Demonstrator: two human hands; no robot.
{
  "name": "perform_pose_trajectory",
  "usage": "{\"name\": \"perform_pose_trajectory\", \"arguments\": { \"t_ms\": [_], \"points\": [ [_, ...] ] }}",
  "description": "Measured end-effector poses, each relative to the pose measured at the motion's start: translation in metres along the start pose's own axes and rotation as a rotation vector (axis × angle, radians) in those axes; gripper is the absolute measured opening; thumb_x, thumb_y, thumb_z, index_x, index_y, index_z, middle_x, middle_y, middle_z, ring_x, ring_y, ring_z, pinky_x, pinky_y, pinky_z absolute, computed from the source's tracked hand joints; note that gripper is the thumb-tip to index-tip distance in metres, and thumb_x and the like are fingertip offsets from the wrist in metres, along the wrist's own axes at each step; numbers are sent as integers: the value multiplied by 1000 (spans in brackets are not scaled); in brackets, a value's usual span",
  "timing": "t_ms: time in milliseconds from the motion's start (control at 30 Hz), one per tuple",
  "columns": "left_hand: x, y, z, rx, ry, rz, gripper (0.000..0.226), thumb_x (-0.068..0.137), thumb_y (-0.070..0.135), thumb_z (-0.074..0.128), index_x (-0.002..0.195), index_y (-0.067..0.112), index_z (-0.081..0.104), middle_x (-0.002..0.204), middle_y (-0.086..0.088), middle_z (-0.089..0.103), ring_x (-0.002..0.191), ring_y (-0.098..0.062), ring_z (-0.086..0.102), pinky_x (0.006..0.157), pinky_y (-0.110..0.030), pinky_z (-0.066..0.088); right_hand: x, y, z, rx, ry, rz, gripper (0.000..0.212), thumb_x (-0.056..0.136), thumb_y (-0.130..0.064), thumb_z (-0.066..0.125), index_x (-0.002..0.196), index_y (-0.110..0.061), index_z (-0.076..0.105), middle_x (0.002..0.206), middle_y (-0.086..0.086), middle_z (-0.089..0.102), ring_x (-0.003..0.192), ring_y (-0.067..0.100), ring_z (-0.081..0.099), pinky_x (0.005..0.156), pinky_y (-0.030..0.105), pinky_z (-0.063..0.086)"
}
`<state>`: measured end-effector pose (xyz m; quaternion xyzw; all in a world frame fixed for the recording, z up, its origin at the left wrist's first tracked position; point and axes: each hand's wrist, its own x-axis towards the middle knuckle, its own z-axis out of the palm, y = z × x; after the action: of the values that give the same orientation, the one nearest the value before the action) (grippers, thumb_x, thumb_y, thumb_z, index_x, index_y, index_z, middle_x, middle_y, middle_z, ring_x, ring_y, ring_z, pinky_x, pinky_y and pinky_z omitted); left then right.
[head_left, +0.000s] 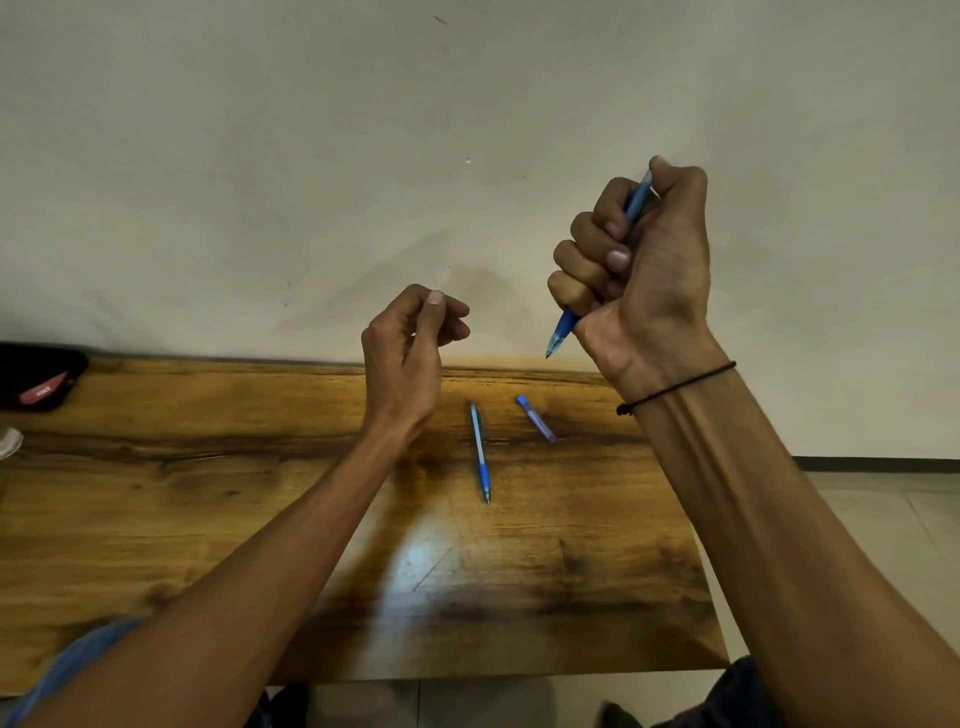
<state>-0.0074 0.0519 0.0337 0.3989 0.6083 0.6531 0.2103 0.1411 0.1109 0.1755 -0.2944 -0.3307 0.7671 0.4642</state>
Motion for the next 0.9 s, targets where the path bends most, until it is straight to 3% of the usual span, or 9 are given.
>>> {"name": "perform_pose_trajectory", "arguments": {
  "t_ms": [667,900],
  "points": [
    [2,-2,-2,9,16,19,26,108,22,49,95,26,72,78,8,73,82,-14,74,78,-23,60,3,-2,-3,31,13,-6,52,105,-41,30,60,-17,30,48,-5,18,43,11,10,43,20,14],
    [2,-1,-2,13,20,7,26,109,20,49,98,18,73,76,8,72,82,-14,74,80,-25,61,4,-2,-4,48,20,-3,53,105,-41,31,58,-17,32,48,-5,19,42,11,11,42,20,14]
  ]
}}
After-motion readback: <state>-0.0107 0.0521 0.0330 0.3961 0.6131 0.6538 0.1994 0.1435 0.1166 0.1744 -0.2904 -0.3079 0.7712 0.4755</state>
